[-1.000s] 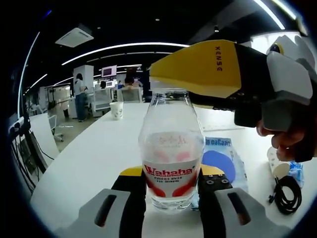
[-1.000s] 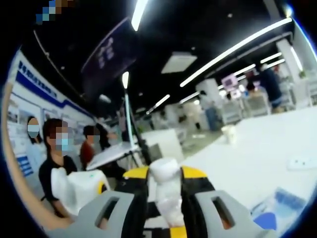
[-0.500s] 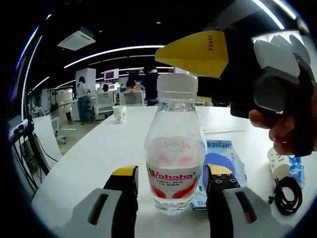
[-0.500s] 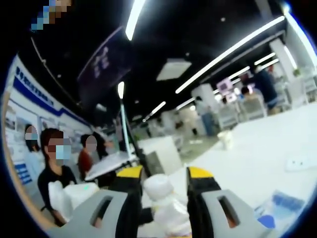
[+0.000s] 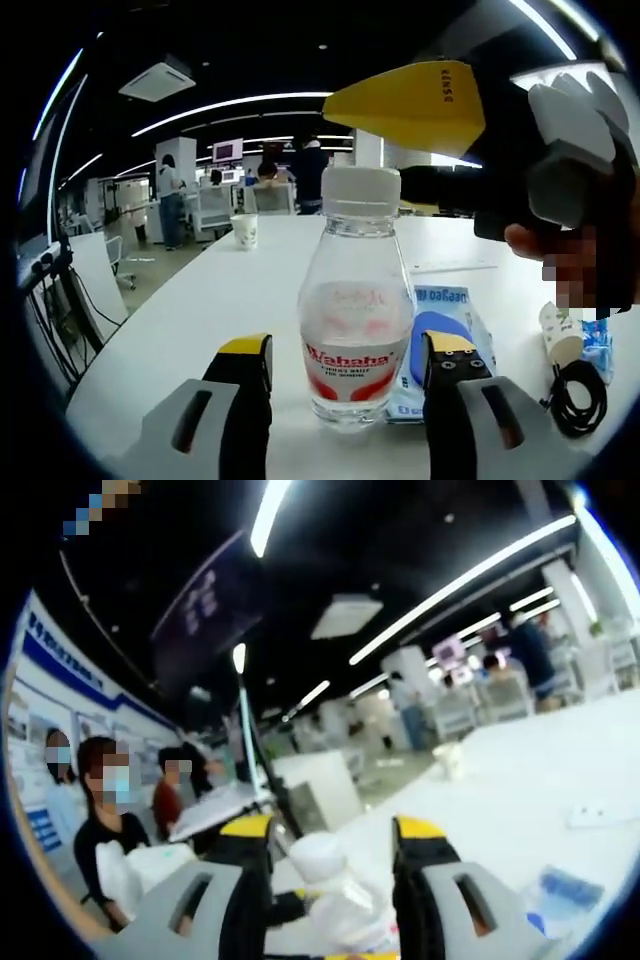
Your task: Arrange the tabletop items into an orderly group along one side of the table until the central work area is clear of visible clutter.
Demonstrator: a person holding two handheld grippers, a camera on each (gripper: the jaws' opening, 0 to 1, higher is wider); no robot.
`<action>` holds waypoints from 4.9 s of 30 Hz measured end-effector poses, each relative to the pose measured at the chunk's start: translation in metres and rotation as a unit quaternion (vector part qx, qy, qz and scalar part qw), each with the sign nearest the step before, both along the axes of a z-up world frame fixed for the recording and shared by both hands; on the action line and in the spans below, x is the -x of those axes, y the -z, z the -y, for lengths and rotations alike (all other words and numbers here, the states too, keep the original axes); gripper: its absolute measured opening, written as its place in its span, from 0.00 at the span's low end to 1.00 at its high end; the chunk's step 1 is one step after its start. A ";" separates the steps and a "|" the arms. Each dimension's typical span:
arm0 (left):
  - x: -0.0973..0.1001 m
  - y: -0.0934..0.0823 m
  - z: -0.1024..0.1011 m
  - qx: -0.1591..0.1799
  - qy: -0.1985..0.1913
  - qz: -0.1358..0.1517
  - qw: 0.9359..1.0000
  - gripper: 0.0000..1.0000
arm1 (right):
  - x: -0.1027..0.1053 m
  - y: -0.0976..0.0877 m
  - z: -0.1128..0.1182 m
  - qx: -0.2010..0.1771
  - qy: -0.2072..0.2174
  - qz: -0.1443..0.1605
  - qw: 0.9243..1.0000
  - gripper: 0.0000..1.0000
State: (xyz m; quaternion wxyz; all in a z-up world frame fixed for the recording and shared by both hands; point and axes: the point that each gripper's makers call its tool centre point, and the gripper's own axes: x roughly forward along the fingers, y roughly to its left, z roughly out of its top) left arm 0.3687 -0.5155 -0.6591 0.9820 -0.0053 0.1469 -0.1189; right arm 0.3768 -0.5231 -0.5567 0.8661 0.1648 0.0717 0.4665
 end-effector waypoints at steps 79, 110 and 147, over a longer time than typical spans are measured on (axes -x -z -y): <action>0.062 0.051 0.076 0.170 -0.056 -0.152 0.972 0.75 | -0.050 0.059 0.141 0.169 0.078 -0.019 0.982 0.78; 0.051 0.060 0.086 0.188 -0.055 -0.170 0.966 0.69 | -0.097 0.133 0.166 0.176 0.120 -0.113 0.971 0.52; 0.050 0.081 0.069 0.212 -0.086 -0.226 0.947 0.07 | -0.090 0.156 0.181 0.250 0.096 -0.145 0.953 0.00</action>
